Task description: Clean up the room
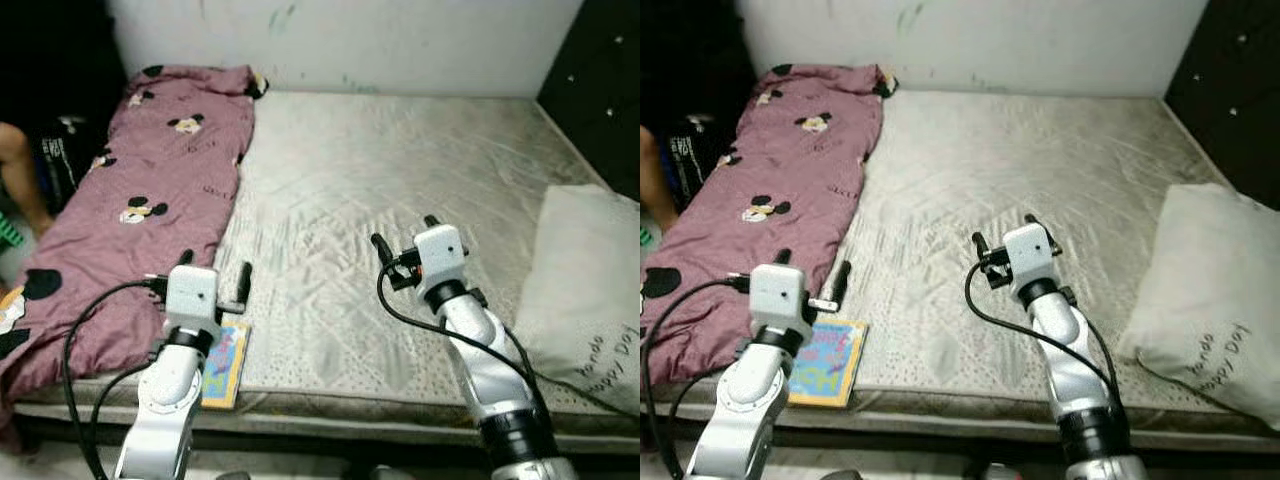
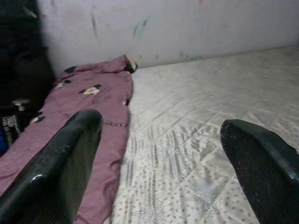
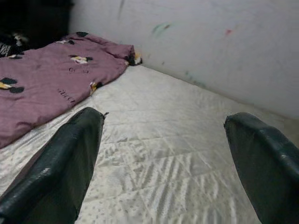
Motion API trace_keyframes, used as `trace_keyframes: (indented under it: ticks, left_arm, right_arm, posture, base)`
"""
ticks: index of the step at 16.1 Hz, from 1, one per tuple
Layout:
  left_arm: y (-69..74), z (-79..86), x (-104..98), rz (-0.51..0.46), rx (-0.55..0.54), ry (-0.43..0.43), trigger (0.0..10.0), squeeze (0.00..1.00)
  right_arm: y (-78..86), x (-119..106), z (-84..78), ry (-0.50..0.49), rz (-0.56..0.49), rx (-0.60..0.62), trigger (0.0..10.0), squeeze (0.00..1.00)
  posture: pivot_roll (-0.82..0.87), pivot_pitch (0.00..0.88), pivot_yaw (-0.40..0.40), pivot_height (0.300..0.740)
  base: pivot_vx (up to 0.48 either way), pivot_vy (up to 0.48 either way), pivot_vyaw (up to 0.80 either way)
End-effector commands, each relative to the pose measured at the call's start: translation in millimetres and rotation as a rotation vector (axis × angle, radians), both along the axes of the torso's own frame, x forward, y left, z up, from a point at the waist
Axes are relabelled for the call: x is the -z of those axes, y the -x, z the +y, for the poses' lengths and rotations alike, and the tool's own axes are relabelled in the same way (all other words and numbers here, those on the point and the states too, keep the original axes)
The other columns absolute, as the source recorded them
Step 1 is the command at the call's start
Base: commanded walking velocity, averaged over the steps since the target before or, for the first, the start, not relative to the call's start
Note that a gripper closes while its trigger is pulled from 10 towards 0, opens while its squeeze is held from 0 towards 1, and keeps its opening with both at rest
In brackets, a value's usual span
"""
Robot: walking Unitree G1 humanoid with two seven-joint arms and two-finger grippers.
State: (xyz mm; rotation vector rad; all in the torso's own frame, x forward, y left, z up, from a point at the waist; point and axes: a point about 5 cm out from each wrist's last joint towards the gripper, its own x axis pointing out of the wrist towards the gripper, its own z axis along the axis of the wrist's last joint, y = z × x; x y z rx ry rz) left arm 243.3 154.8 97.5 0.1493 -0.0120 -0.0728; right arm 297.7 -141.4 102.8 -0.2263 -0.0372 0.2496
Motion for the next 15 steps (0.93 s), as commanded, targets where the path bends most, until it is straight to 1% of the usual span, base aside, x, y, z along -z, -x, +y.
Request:
trace_keyframes:
  ticks: [1,2,4,6,7,8,10,11,12,14,15]
  left_arm:
    - [-2.3,2.8,0,0.002,-0.013,0.001,10.0,0.00]
    - [-6.8,-1.7,1,0.015,0.007,0.017,10.0,0.00]
    - [-13.2,-8.6,0,0.010,0.038,0.030,10.0,0.00]
    - [-18.7,-15.2,-1,0.003,0.066,0.037,10.0,0.00]
    - [-19.9,-16.8,0,0.005,0.069,0.040,10.0,0.00]
    - [-19.9,-17.6,0,0.004,0.066,0.038,10.0,0.00]
    - [-16.3,-15.6,1,-0.004,0.041,0.032,10.0,0.00]
    - [-10.0,-9.1,3,-0.005,-0.002,0.028,10.0,0.00]
    - [-7.4,-6.6,3,-0.007,-0.017,0.030,10.0,0.00]
    - [3.6,4.0,6,-0.006,-0.077,0.030,10.0,0.00]
    - [6.7,6.9,7,-0.003,-0.090,0.024,10.0,0.00]
  right_arm:
    - [1.9,-2,2.9,-0.020,-0.013,0.006,10.0,0.00]
    - [5.9,-1,-0.3,-0.021,-0.017,0.031,10.0,0.00]
    - [9.1,-1,-8.2,-0.023,-0.025,0.075,10.0,0.00]
    - [10.1,-3,-12.6,-0.018,-0.031,0.088,10.0,0.00]
    - [9.5,-4,-13.2,-0.007,-0.035,0.082,10.0,0.00]
    - [6.2,-6,-12.2,0.006,-0.041,0.058,10.0,0.00]
    - [-0.7,-8,-5.8,0.018,-0.039,0.010,10.0,0.00]
    - [-5.9,-8,4.6,0.021,-0.032,-0.045,10.0,0.00]
    - [-7.4,-8,8.2,0.019,-0.029,-0.063,10.0,0.00]
    - [-12.1,-8,22.1,0.010,-0.019,-0.121,10.0,0.00]
    - [-12.7,-7,26.5,0.006,-0.016,-0.137,10.0,0.00]
  posture:
    - [-0.04,0.000,0.040,0.740]
    - [-0.06,0.000,0.054,0.740]
    - [-0.09,0.000,0.076,0.740]
    - [-0.12,0.000,0.088,0.740]
    - [-0.13,0.000,0.084,0.740]
    - [-0.10,0.000,0.057,0.740]
    - [-0.06,0.000,0.019,0.740]
    - [-0.02,0.000,-0.011,0.740]
    - [0.01,0.000,-0.033,0.740]
    - [0.05,0.000,-0.066,0.740]
    - [0.07,0.000,-0.080,0.740]
  base:
    - [0.000,0.000,0.00]
    - [0.000,0.000,0.00]
    - [0.000,0.000,0.00]
    - [0.000,0.000,0.00]
    - [0.000,0.000,0.00]
    - [0.000,0.000,0.00]
    - [0.000,0.000,0.00]
    - [0.000,0.000,0.00]
    - [0.000,0.000,0.00]
    - [0.000,0.000,0.00]
    - [0.000,0.000,0.00]
